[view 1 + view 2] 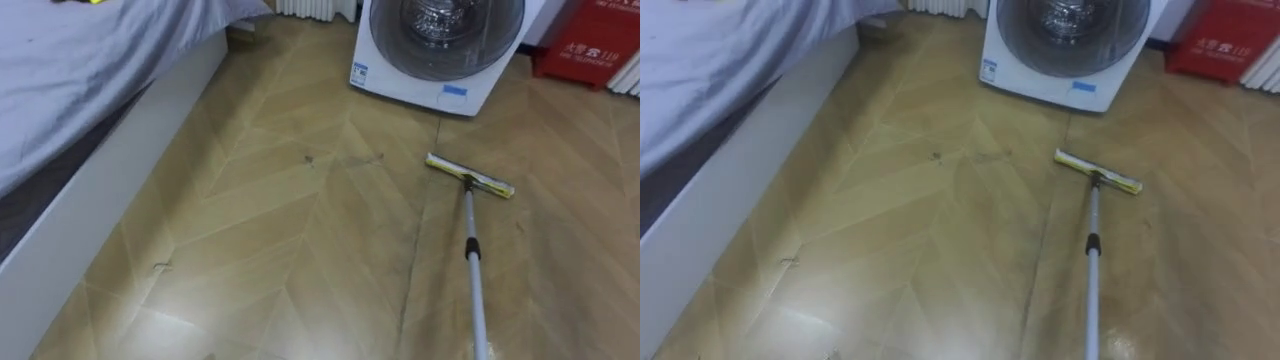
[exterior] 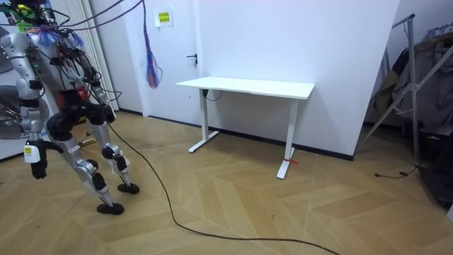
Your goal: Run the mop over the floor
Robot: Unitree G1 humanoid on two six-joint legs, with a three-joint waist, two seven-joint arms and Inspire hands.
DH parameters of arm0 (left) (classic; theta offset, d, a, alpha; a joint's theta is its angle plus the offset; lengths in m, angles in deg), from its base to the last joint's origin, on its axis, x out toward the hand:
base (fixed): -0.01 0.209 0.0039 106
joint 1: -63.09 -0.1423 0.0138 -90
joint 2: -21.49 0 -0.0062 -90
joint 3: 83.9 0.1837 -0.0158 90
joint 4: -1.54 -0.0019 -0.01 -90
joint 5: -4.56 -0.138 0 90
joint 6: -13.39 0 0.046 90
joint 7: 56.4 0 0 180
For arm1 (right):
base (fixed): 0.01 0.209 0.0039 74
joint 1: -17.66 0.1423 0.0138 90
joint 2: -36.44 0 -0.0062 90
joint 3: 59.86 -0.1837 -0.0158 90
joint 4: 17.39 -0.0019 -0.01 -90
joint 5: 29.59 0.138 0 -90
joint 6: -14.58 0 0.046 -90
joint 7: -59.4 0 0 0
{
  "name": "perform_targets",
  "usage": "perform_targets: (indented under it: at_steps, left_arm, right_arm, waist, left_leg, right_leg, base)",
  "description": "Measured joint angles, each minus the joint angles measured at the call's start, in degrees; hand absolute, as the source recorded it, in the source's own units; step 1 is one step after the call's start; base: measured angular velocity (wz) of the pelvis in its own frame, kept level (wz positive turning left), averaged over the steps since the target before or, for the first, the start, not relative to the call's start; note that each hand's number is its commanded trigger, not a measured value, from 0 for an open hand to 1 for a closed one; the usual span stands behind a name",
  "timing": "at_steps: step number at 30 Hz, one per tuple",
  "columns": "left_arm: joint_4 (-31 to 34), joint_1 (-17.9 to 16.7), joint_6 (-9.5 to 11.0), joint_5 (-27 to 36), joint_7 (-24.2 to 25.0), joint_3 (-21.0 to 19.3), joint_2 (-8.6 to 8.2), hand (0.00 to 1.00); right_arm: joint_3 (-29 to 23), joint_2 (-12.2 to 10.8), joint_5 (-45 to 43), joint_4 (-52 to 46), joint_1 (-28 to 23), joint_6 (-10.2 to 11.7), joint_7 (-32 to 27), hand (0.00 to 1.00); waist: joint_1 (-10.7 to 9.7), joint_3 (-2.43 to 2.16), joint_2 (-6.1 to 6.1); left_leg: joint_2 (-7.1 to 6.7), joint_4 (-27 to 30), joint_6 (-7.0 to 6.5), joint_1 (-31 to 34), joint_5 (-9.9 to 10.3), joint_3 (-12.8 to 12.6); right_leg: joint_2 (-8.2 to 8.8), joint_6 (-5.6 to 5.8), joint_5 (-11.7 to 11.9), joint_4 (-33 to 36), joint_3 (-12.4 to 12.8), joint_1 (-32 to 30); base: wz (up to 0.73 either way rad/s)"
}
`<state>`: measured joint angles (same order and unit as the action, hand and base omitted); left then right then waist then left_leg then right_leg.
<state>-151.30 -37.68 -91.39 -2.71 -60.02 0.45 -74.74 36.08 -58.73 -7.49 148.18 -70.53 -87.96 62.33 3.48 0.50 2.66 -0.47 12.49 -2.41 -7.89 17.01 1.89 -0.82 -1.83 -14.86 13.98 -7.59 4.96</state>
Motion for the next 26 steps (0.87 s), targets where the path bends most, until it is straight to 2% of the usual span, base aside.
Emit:
perform_targets:
  at_steps: [2,3,4,5,6,7,8,9,10,11,12,13,15,17,21,26]
  left_arm:
    - [0.4,-0.6,-0.2,0.0,-0.1,-0.5,-0.05,0.0]
    - [0.8,-0.8,-0.3,-0.1,-0.3,-0.5,0.02,0.0]
    - [1.5,-0.5,-0.3,-0.3,-0.5,-0.1,-0.38,0.0]
    - [2.1,0.1,-0.4,-0.3,-0.6,0.3,-0.85,0.0]
    - [3.1,-0.1,-0.3,-0.5,-0.9,0.3,-1.24,0.0]
    - [3.1,-0.2,-0.4,-0.5,-1.2,0.3,-1.44,0.0]
    - [3.0,-0.4,-0.8,-0.5,-1.3,0.3,-1.35,0.0]
    - [2.5,-1.2,-1.6,-0.7,-1.7,0.2,-1.25,0.0]
    - [2.2,-1.5,-2.3,-0.7,-2.1,0.3,-1.25,0.0]
    - [2.0,-1.5,-2.4,-0.7,-2.1,0.2,-1.32,0.0]
    - [1.6,-1.5,-2.2,-0.9,-2.1,0.2,-1.41,0.0]
    - [1.4,-0.2,-1.7,-1.2,-2.1,0.2,-1.61,0.0]
    - [1.9,0.9,-0.7,-1.2,-2.2,0.2,-1.77,0.0]
    - [2.8,1.2,-0.3,-1.1,-2.5,0.2,-1.8,0.0]
    - [3.1,1.1,0.1,0.3,-2.5,0.3,-2.44,0.0]
    - [2.5,0.3,0.1,0.3,-2.5,0.0,-2.28,0.0]
  right_arm:
    - [0.1,-0.2,-0.2,-0.8,-0.6,0.1,-0.2,1.0]
    - [0.5,-0.6,-0.2,-1.3,-1.0,0.2,-0.5,1.0]
    - [0.4,-0.6,-0.1,-1.9,-1.8,0.6,-1.0,1.0]
    - [-0.3,-0.4,0.1,-2.0,-2.3,0.7,-1.2,1.0]
    - [-1.3,-0.8,0.2,-1.8,-3.7,0.9,-1.7,1.0]
    - [-2.4,-1.0,0.2,-1.8,-4.7,0.9,-1.6,1.0]
    - [-2.7,-1.1,0.1,-1.8,-4.8,0.9,-1.6,1.0]
    - [-2.6,-1.3,-0.1,-2.3,-4.8,1.1,-1.4,1.0]
    - [-1.8,-1.3,-0.4,-3.3,-4.8,1.2,-1.4,1.0]
    - [-1.2,-1.2,-0.6,-3.9,-5.0,1.2,-1.4,1.0]
    - [-0.8,-1.3,-1.1,-4.8,-5.8,1.2,-1.6,1.0]
    - [-0.9,-1.1,-1.9,-4.7,-6.1,1.0,-1.6,1.0]
    - [-0.9,-1.0,-2.4,-4.5,-6.2,0.7,-1.7,1.0]
    - [-0.9,-1.0,-2.4,-4.5,-6.4,0.7,-1.4,1.0]
    - [-0.9,-1.2,-2.3,-4.3,-6.4,1.0,-1.4,1.0]
    - [-1.1,-1.5,-2.2,-4.0,-6.8,1.0,-0.4,1.0]
  waist:
    - [0.0,-0.03,0.07]
    - [-0.4,0.8,1.82]
    - [-1.9,0.31,2.32]
    - [-2.5,0.25,2.05]
    - [-1.6,-0.47,2.26]
    - [-0.2,-0.36,1.77]
    - [0.4,-0.15,1.22]
    - [1.2,-0.11,0.31]
    - [1.4,0.14,-0.67]
    - [1.0,0.27,-1.09]
    - [-0.6,-0.2,-1.43]
    - [-1.6,-0.29,-1.58]
    - [-1.9,-0.12,-1.83]
    - [-2.0,-0.2,-1.88]
    - [-2.0,-0.13,-1.43]
    - [-1.5,-0.41,-0.85]
  left_leg:
    - [-0.29,0.3,0.07,-0.4,-0.2,-0.4]
    - [-1.53,4.7,0.66,2.2,0.2,-1.2]
    - [-3.46,4.5,0.31,6.9,0.0,-0.4]
    - [-3.65,1.7,0.48,9.0,-1.1,-0.1]
    - [-4.12,1.1,-1.76,9.2,-4.7,-3.5]
    - [-3.72,1.1,-2.03,8.1,-5.1,-5.7]
    - [-3.44,1.0,-2.03,7.2,-5.1,-5.4]
    - [-2.56,0.7,-2.02,5.7,-5.1,-3.2]
    - [-1.58,0.4,-1.88,4.4,-5.0,-0.5]
    - [-1.34,0.1,-1.43,4.0,-4.9,0.1]
    - [-1.08,-0.5,-0.85,3.3,-4.9,-0.3]
    - [-0.77,-1.4,-0.83,2.6,-4.9,-1.4]
    - [-0.16,-3.1,-0.8,1.8,-4.9,-3.5]
    - [-0.09,-3.6,-0.8,1.2,-4.9,-3.6]
    - [-0.16,-3.6,-0.63,1.1,-4.8,-3.7]
    - [0.29,-3.9,-0.44,1.1,-3.9,-4.5]
  right_leg:
    - [0.36,-0.36,0.4,-0.8,1.2,1.4]
    - [1.52,-0.64,0.9,-3.2,5.1,3.2]
    - [2.76,-0.58,1.0,-4.4,10.0,3.4]
    - [2.83,-0.45,0.9,-4.1,11.0,3.0]
    - [3.82,1.25,0.5,-3.7,12.0,2.1]
    - [3.57,2.9,0.3,-3.8,9.6,2.0]
    - [3.28,2.75,0.2,-4.5,8.7,1.9]
    - [1.53,1.93,0.7,-5.5,8.6,0.3]
    - [-0.21,-0.13,4.2,-7.2,8.2,-2.3]
    - [-0.45,-0.56,7.4,-6.9,7.1,-2.8]
    - [-0.47,-0.59,7.7,-6.2,5.4,-2.3]
    - [-0.68,-0.68,7.7,-6.1,4.7,-2.0]
    - [-1.22,-0.7,7.6,-6.1,4.5,-2.0]
    - [-1.37,-1.1,7.4,-6.1,4.4,-2.0]
    - [-1.36,-1.13,7.4,-6.0,4.3,-2.1]
    - [-2.08,-1.1,7.2,-5.2,4.3,-2.9]
  base:
    - [-0.04]
    - [0.46]
    - [0.75]
    - [0.73]
    - [0.14]
    - [-0.3]
    - [-0.81]
    - [-1.04]
    - [-0.93]
    - [-0.31]
    - [0.3]
    - [0.38]
    - [0.08]
    - [-0.07]
    - [0.03]
    - [-0.02]
